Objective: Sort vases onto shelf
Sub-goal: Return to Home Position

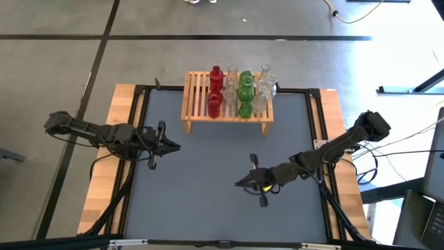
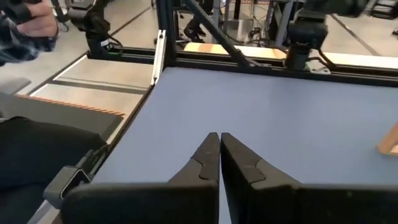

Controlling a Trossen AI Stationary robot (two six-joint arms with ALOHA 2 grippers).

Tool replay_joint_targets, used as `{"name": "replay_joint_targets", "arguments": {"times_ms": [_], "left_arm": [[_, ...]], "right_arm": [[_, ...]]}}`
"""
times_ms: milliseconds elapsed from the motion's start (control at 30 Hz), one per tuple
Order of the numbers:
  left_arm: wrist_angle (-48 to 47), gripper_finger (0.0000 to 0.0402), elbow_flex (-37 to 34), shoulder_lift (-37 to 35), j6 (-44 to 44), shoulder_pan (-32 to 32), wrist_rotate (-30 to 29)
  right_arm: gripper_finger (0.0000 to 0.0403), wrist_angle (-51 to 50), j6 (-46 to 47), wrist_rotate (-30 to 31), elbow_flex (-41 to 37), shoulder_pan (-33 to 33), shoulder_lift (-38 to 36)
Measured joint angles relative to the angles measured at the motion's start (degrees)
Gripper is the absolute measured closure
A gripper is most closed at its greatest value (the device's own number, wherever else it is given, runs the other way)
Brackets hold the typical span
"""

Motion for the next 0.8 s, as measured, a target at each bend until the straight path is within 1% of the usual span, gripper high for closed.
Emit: {"name": "replay_joint_targets", "arguments": {"times_ms": [100,233,300,467,600,667,800], "left_arm": [[0.1,0.0365,-0.7,-1.2,0.0,0.0,0.1],[0.1,0.0365,-1.6,-2.0,0.3,0.0,-0.1],[-0.1,0.0365,-2.0,-2.2,0.4,0.0,-0.2],[0.2,0.0365,-2.8,-2.5,0.5,0.0,-0.2],[0.3,0.0365,-3.3,-3.1,0.5,0.0,-0.2],[0.3,0.0365,-3.3,-3.8,0.7,0.0,0.5],[1.0,0.0365,-3.3,-5.5,2.2,0.0,4.8]], "right_arm": [[0.0398,1.5,0.1,-0.1,-2.9,-0.8,-2.5],[0.0398,3.2,0.3,-3.2,-7.4,-2.6,-6.4],[0.0398,3.3,1.1,-3.8,-9.7,-3.8,-8.7],[0.0398,7.7,1.6,-5.9,-15.1,-7.4,-13.1],[0.0398,9.6,2.1,-6.2,-18.8,-9.0,-16.7],[0.0398,10.1,2.7,-5.7,-20.4,-9.1,-18.4],[0.0398,10.7,3.1,-3.6,-23.4,-8.9,-21.5]]}}
